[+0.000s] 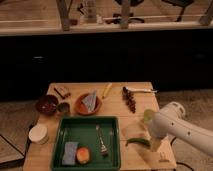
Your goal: Place pepper in paper cup
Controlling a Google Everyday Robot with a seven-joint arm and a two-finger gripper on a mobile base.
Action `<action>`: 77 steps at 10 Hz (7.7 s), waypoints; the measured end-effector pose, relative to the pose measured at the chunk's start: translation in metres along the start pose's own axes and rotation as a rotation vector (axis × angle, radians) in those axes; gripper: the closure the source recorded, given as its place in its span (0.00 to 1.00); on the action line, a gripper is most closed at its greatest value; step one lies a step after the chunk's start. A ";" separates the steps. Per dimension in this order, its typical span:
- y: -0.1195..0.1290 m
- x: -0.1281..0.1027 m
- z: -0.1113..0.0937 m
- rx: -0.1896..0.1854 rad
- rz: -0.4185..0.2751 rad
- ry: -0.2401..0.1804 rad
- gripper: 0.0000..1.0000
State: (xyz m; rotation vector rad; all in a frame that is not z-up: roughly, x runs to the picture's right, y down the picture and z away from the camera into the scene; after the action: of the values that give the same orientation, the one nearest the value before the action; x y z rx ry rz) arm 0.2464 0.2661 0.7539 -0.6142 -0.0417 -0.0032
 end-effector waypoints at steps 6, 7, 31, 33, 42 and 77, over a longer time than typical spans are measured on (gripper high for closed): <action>0.001 0.000 0.012 -0.012 -0.019 -0.005 0.20; 0.001 0.001 0.013 -0.014 -0.018 -0.005 0.20; -0.002 0.003 0.028 -0.036 -0.044 0.000 0.20; -0.002 0.004 0.029 -0.035 -0.045 0.001 0.20; -0.002 0.006 0.030 -0.035 -0.051 0.003 0.20; -0.001 0.014 0.029 -0.030 -0.054 0.009 0.20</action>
State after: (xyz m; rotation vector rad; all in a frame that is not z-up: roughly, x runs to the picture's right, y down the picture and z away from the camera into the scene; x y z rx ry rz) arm 0.2597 0.2820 0.7787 -0.6428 -0.0501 -0.0590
